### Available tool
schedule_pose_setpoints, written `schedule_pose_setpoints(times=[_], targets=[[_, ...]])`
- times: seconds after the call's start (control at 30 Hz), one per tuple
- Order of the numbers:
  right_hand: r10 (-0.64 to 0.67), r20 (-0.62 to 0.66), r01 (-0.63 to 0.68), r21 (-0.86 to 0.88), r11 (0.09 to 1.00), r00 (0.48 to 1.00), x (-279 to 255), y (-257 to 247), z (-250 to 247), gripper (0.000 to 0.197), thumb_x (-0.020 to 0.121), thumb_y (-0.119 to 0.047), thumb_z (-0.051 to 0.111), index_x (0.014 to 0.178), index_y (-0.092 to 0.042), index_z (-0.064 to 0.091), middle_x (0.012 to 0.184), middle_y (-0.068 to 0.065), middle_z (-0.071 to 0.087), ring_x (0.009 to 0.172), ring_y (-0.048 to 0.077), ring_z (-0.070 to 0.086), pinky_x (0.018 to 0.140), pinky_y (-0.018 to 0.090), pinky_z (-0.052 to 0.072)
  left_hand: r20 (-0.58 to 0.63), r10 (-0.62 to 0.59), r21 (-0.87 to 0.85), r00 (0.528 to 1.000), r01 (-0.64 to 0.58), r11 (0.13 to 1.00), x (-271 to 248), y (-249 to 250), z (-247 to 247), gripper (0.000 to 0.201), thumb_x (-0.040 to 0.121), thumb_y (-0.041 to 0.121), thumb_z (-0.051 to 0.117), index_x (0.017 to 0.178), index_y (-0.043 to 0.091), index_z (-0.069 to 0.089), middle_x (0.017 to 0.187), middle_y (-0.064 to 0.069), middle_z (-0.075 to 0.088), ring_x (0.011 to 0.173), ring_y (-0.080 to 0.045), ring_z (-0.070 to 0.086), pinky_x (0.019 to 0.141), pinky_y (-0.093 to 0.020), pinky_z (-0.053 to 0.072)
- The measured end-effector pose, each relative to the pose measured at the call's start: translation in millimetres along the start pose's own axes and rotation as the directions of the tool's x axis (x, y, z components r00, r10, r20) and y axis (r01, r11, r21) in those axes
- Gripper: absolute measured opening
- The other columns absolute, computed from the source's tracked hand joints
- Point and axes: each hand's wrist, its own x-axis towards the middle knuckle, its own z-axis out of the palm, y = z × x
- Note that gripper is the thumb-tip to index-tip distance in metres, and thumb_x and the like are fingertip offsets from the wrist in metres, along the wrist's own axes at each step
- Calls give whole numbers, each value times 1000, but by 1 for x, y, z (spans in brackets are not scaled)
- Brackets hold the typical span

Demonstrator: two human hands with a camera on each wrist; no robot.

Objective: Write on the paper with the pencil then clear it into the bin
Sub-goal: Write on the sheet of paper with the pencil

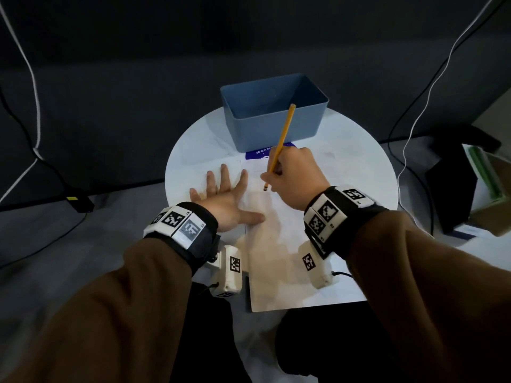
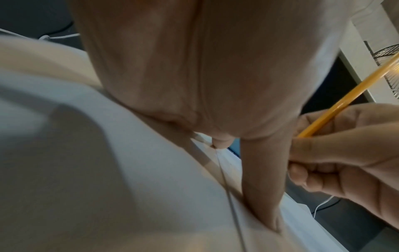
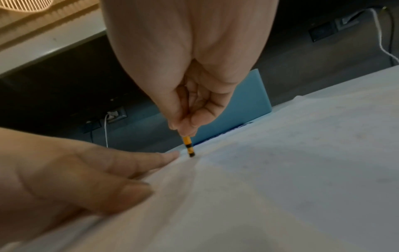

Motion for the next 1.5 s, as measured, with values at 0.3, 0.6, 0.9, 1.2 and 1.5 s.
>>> schedule_pose_setpoints(times=[0.3, 0.6, 0.9, 1.2, 1.5], targets=[[35, -46, -32, 58, 998, 998, 4, 6, -7, 22, 92, -21, 73, 77, -12, 59, 78, 7, 67, 76, 22, 68, 69, 29, 54, 14, 5, -2, 1000, -5, 1000, 1, 0, -1, 110, 83, 74, 56, 153, 41, -22, 157, 0, -39, 145, -28, -34, 117, -64, -9], [19, 15, -17, -91, 996, 1000, 7, 10, -8, 33, 92, -23, 72, 70, -19, 50, 78, 2, 57, 72, 18, 55, 54, 16, 30, 25, 7, -15, 1000, -6, 1000, -1, 0, -2, 111, 83, 72, 57, 153, 39, -22, 156, -1, -40, 145, -29, -34, 116, -64, -10], [86, -31, -88, -47, 995, 996, 8, 20, -10, 30, 90, -23, 75, 71, -15, 54, 75, 3, 58, 78, 21, 54, 60, 26, 37, 48, 12, -29, 999, -11, 1000, 0, 1, -4, 109, 84, 71, 58, 152, 41, -22, 156, 0, -41, 144, -28, -35, 116, -64, -10], [40, -7, -40, 14, 999, 999, 5, 10, -4, 25, 89, -25, 77, 75, -12, 62, 75, 4, 67, 77, 20, 65, 66, 24, 47, 35, 7, 2, 999, -7, 1000, 0, 0, -2, 110, 83, 74, 56, 152, 41, -23, 157, -1, -39, 146, -29, -33, 116, -65, -8], [92, -52, -90, 39, 995, 994, -3, 23, -16, 24, 89, -26, 78, 76, -15, 61, 78, 6, 68, 77, 23, 69, 81, 41, 58, 37, 3, 37, 999, -4, 999, 0, 3, -4, 109, 84, 74, 54, 152, 41, -24, 156, -3, -40, 146, -31, -32, 116, -66, -6]])
